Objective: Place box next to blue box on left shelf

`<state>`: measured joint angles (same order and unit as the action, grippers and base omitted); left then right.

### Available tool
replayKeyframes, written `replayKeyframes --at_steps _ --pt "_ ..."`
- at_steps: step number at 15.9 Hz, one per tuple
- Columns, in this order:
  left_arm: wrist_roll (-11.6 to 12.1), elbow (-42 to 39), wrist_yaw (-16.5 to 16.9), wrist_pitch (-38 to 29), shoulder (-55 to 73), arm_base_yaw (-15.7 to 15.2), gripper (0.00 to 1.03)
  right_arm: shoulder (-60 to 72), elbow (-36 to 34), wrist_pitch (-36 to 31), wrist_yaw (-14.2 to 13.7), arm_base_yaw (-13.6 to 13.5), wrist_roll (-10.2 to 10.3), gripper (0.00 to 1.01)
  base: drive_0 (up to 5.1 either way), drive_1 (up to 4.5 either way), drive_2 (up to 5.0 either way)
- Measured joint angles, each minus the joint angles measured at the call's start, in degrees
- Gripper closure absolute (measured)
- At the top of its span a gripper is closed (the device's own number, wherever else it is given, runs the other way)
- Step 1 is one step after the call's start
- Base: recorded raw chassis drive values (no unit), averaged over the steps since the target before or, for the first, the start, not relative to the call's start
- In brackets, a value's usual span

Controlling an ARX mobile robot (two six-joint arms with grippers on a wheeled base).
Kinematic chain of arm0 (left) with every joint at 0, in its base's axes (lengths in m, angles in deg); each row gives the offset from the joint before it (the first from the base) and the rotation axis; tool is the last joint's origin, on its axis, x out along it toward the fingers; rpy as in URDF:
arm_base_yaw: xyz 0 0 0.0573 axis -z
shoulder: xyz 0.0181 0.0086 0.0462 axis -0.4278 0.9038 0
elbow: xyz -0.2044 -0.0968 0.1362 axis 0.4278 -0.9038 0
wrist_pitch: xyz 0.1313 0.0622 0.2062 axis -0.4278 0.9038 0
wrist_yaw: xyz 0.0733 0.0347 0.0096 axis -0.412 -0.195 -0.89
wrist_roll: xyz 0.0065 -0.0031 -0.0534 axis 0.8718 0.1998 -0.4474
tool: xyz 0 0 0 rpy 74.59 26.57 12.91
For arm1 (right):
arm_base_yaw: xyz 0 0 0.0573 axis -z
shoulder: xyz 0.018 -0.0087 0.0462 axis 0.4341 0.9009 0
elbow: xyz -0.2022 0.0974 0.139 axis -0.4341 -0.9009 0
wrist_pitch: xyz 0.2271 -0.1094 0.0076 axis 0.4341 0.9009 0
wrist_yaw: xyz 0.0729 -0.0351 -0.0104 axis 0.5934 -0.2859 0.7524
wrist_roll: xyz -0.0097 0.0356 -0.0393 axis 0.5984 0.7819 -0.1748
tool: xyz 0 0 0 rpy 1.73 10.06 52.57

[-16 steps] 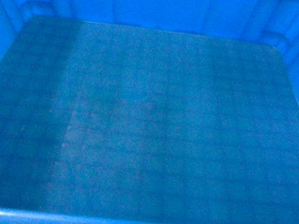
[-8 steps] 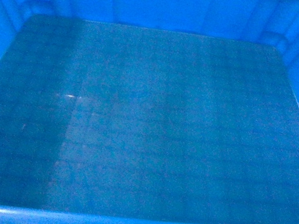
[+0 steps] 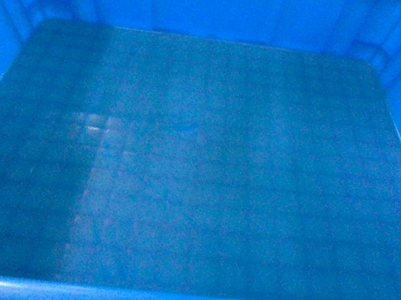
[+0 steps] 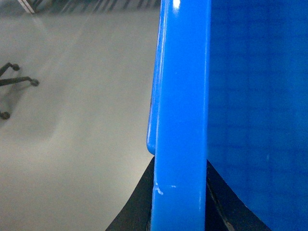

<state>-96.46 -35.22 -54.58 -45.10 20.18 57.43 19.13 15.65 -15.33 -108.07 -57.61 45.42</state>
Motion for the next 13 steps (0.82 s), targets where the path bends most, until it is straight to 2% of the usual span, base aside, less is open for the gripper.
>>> replayKeyframes --at_steps 13 --pt "0.0 0.0 -0.1 -0.1 0.0 0.0 0.89 0.0 0.0 -0.2 0.0 0.0 0.0 0.84 0.1 4.07 -3.9"
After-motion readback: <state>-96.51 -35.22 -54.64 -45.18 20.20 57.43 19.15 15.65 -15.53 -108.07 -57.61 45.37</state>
